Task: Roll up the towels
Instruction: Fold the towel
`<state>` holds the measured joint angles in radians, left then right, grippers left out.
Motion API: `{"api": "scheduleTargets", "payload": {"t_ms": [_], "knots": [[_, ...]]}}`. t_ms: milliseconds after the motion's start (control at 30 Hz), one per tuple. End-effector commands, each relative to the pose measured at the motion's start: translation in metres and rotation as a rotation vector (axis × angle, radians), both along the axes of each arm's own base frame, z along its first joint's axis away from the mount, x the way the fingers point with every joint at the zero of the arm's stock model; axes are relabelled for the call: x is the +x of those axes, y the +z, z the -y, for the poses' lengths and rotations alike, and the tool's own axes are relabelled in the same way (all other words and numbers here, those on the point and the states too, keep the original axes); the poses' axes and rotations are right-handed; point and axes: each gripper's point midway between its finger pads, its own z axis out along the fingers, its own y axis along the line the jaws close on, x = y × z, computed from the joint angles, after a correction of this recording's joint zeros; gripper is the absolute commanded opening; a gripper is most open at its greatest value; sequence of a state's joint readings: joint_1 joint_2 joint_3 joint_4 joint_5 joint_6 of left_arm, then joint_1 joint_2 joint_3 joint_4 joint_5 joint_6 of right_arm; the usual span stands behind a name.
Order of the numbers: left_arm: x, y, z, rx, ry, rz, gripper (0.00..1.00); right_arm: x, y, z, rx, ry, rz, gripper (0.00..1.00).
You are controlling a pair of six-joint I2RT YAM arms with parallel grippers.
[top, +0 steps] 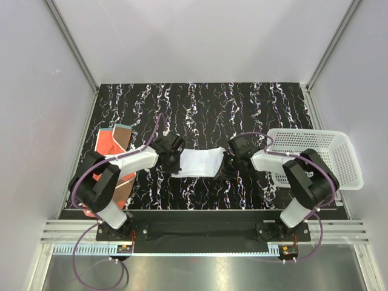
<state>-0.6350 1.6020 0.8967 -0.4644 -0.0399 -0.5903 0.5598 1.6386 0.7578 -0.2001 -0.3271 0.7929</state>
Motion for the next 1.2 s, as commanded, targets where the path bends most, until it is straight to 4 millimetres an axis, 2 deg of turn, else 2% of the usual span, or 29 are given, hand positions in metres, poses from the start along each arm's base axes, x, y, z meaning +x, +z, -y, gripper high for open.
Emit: {"api": "scheduleTargets", "payload": {"t_ms": [0,133,267,367,533,600,633,667,733,767,800,867,900,967,1000,1067,1100,1167], "knots": [[-0.002,-0.022,-0.011,0.050,0.066,-0.013,0.00,-0.003,-0.024,0.007,-0.030,-0.013,-0.025,0.00],[-0.008,-0.032,-0.017,0.073,0.081,-0.031,0.00,-0.005,-0.031,0.008,-0.038,-0.013,-0.040,0.00],[-0.005,-0.032,-0.022,0.107,0.082,-0.021,0.00,-0.007,-0.034,0.008,-0.033,-0.012,-0.050,0.00],[0.001,-0.024,-0.026,0.140,0.084,-0.001,0.00,-0.010,-0.022,0.001,0.010,0.014,-0.048,0.00],[0.013,-0.013,-0.031,0.189,0.076,0.030,0.00,-0.012,0.036,-0.013,0.099,0.088,0.051,0.01],[0.018,-0.010,-0.031,0.200,0.074,0.039,0.00,-0.004,0.068,-0.019,0.139,0.111,0.124,0.05],[0.018,-0.009,-0.033,0.215,0.071,0.039,0.00,-0.005,0.076,-0.020,0.144,0.121,0.130,0.06],[0.020,-0.008,-0.033,0.219,0.071,0.042,0.00,0.003,0.089,-0.024,0.159,0.128,0.166,0.08],[0.021,-0.007,-0.036,0.234,0.068,0.047,0.00,0.010,0.097,-0.025,0.152,0.134,0.187,0.09],[0.022,-0.006,-0.036,0.237,0.067,0.052,0.00,0.021,0.106,-0.028,0.153,0.127,0.211,0.09],[0.021,-0.006,-0.038,0.243,0.068,0.049,0.00,0.027,0.097,-0.029,0.135,0.132,0.197,0.08],[0.022,-0.005,-0.040,0.248,0.069,0.052,0.00,0.044,0.096,-0.032,0.131,0.122,0.207,0.04],[0.021,-0.004,-0.042,0.253,0.071,0.049,0.00,0.054,0.080,-0.026,0.117,0.095,0.170,0.02],[0.021,-0.002,-0.045,0.262,0.074,0.052,0.00,0.071,0.071,-0.025,0.130,0.076,0.165,0.00],[0.020,-0.003,-0.047,0.269,0.072,0.045,0.00,0.080,0.055,-0.017,0.123,0.057,0.132,0.00],[0.023,-0.001,-0.046,0.275,0.067,0.045,0.00,0.095,0.043,-0.011,0.113,0.044,0.127,0.00],[0.022,-0.001,-0.047,0.286,0.063,0.037,0.00,0.102,0.027,-0.001,0.096,0.028,0.098,0.00],[0.025,-0.001,-0.048,0.300,0.065,0.037,0.00,0.108,0.015,0.005,0.091,0.016,0.083,0.00]]}}
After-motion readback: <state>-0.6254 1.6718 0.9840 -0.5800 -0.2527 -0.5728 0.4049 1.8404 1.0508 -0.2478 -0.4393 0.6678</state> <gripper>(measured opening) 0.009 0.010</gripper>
